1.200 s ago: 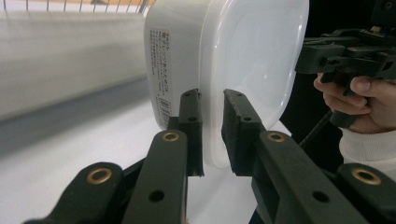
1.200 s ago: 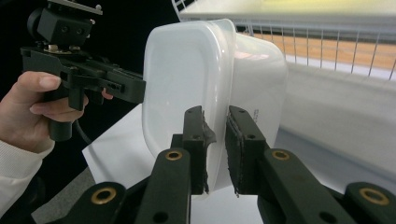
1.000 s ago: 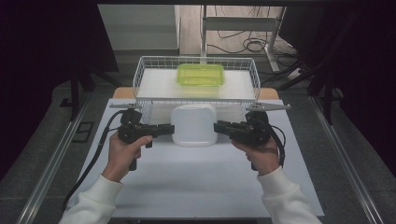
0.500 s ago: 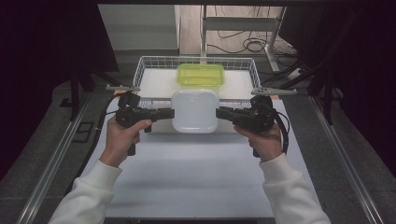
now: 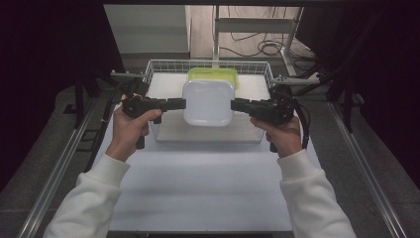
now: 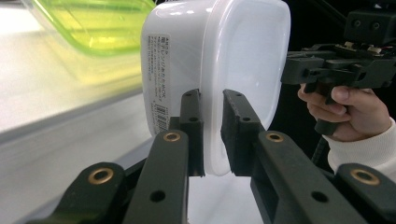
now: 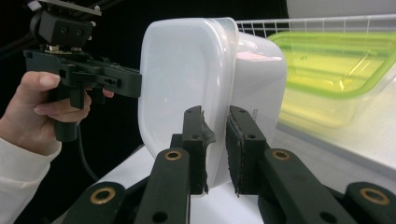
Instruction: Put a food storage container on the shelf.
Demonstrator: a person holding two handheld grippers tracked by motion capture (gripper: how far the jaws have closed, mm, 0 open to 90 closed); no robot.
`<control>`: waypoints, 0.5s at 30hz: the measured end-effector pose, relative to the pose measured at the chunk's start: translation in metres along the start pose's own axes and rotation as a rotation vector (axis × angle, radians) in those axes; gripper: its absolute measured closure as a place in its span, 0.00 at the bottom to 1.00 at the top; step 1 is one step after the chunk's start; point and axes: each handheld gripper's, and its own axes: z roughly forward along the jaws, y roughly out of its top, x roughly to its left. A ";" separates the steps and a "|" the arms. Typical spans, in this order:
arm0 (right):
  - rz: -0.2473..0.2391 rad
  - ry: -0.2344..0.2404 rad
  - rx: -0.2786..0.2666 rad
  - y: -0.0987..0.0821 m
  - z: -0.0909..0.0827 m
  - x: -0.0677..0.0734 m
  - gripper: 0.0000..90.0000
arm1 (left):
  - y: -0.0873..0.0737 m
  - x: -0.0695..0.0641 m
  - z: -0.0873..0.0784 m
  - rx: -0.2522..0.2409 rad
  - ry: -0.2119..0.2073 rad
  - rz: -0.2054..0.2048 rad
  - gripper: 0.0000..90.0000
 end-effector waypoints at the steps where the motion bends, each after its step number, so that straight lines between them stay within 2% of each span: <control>1: 0.001 0.000 -0.002 0.002 0.000 -0.001 0.86 | 0.002 0.001 0.000 0.001 0.000 -0.001 0.88; 6: 0.013 -0.001 -0.002 0.012 0.002 -0.006 0.86 | 0.013 0.004 0.003 -0.005 0.000 0.003 0.88; 15: 0.035 -0.005 -0.005 0.035 0.005 -0.013 0.86 | 0.038 0.014 0.006 -0.014 -0.014 -0.023 0.88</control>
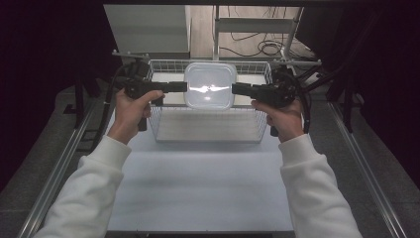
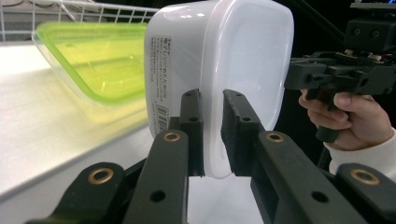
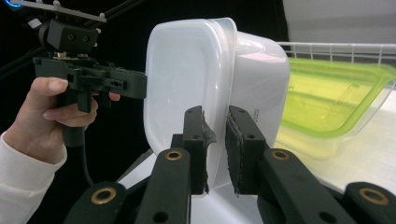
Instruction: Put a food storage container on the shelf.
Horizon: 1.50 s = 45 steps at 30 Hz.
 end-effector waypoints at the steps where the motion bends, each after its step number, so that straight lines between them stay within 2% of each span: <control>1: 0.001 -0.001 0.000 0.003 0.001 -0.001 0.86 | 0.003 0.002 0.001 -0.001 -0.001 -0.002 0.88; 6: 0.019 -0.011 0.011 0.016 0.006 -0.010 0.86 | 0.018 0.009 0.007 0.004 0.004 -0.018 0.87; 12: 0.057 0.005 0.006 0.033 0.011 -0.025 0.87 | 0.036 0.020 0.016 0.007 -0.011 -0.043 0.87; 18: 0.084 -0.005 0.023 0.043 0.017 -0.038 0.87 | 0.048 0.027 0.025 0.019 0.005 -0.063 0.87; 20: 0.099 -0.007 0.029 0.044 0.020 -0.043 0.87 | 0.050 0.030 0.028 0.022 0.011 -0.064 0.87; 28: 0.160 -0.009 0.064 0.045 0.033 -0.061 0.87 | 0.051 0.044 0.036 0.044 0.013 -0.117 0.88; 32: 0.186 -0.020 0.075 0.046 0.037 -0.064 0.87 | 0.051 0.047 0.038 0.047 0.018 -0.126 0.88; 39: 0.209 -0.015 0.078 0.046 0.037 -0.069 0.87 | 0.052 0.051 0.039 0.045 -0.007 -0.143 0.88; 45: 0.256 -0.004 0.085 0.050 0.040 -0.076 0.86 | 0.055 0.059 0.041 0.042 -0.036 -0.214 0.88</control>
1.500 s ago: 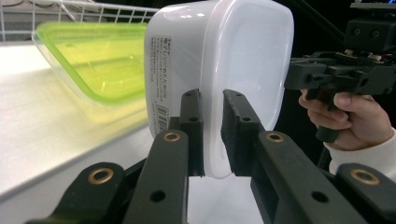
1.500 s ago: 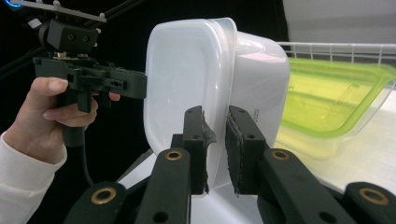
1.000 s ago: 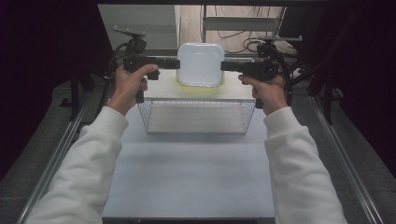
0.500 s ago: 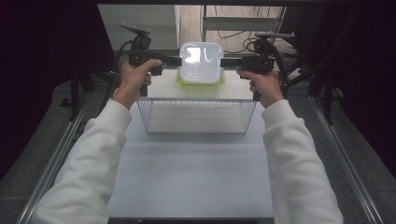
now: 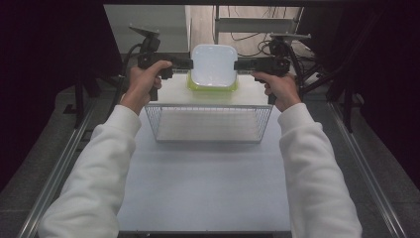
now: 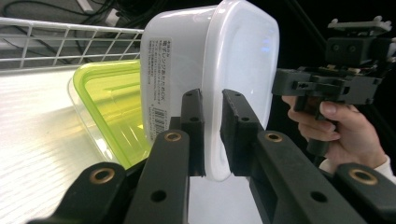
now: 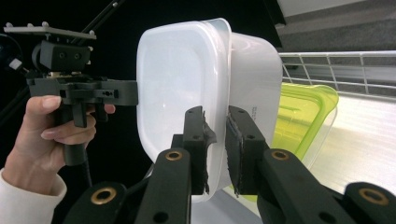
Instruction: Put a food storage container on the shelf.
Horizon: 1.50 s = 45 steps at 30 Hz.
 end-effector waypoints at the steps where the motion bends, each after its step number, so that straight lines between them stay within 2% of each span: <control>1: 0.009 0.001 0.002 0.001 0.001 -0.001 0.86 | 0.001 0.001 0.000 -0.002 -0.003 -0.013 0.88; 7: 0.060 -0.011 0.010 0.011 0.008 -0.006 0.83 | 0.007 0.012 0.004 -0.008 -0.026 -0.072 0.88; 14: 0.143 -0.015 -0.002 0.018 0.018 -0.018 0.79 | 0.013 0.024 0.010 -0.041 -0.045 -0.135 0.86; 17: 0.188 -0.009 -0.018 0.019 0.022 -0.025 0.79 | 0.014 0.028 0.011 -0.043 -0.030 -0.137 0.87; 18: 0.191 -0.020 -0.016 0.019 0.023 -0.026 0.79 | 0.014 0.029 0.012 -0.046 -0.042 -0.143 0.87; 20: 0.209 -0.003 -0.029 0.018 0.024 -0.029 0.79 | 0.014 0.030 0.012 -0.051 -0.048 -0.143 0.88; 27: 0.223 0.001 -0.039 0.017 0.024 -0.030 0.78 | 0.013 0.028 0.012 -0.053 -0.034 -0.138 0.87; 30: 0.213 -0.007 -0.043 0.016 0.024 -0.028 0.73 | 0.012 0.026 0.012 -0.059 -0.034 -0.128 0.79; 35: 0.161 -0.039 -0.087 0.013 0.015 -0.023 0.65 | 0.010 0.016 0.003 -0.085 -0.024 -0.078 0.67; 40: 0.046 -0.082 -0.090 0.005 -0.001 -0.012 0.57 | 0.002 0.002 -0.003 -0.068 0.014 -0.014 0.57; 43: -0.005 -0.085 -0.090 -0.002 -0.011 -0.009 0.54 | -0.005 -0.004 -0.008 -0.064 0.005 0.009 0.54; 45: -0.047 -0.097 -0.098 -0.009 -0.018 -0.006 0.52 | -0.011 -0.010 -0.014 -0.058 0.033 0.046 0.52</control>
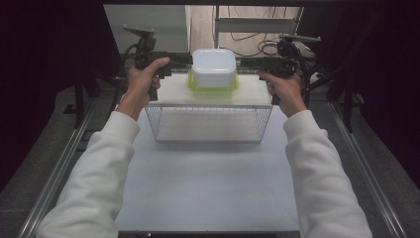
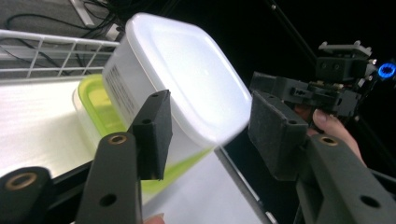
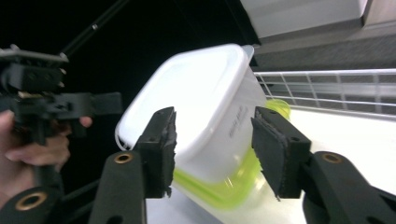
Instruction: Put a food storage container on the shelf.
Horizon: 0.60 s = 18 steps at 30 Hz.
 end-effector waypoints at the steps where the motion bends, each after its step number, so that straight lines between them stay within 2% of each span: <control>1: -0.016 -0.004 0.000 -0.003 -0.004 0.001 0.51 | -0.003 -0.002 -0.003 -0.002 0.006 0.015 0.51; 8: -0.123 0.000 0.006 -0.029 -0.032 0.006 0.47 | -0.037 -0.009 -0.024 -0.007 0.013 0.094 0.47; 10: -0.155 -0.012 0.017 -0.036 -0.038 0.007 0.46 | -0.049 -0.010 -0.030 0.005 -0.001 0.108 0.45; 12: -0.203 -0.032 0.035 -0.047 -0.046 0.009 0.45 | -0.061 -0.012 -0.036 0.008 0.004 0.127 0.44; 15: -0.223 -0.034 0.052 -0.061 -0.055 0.007 0.42 | -0.080 -0.015 -0.045 0.017 0.018 0.179 0.42; 18: -0.232 -0.027 0.060 -0.078 -0.064 0.003 0.41 | -0.100 -0.014 -0.052 0.031 0.029 0.209 0.40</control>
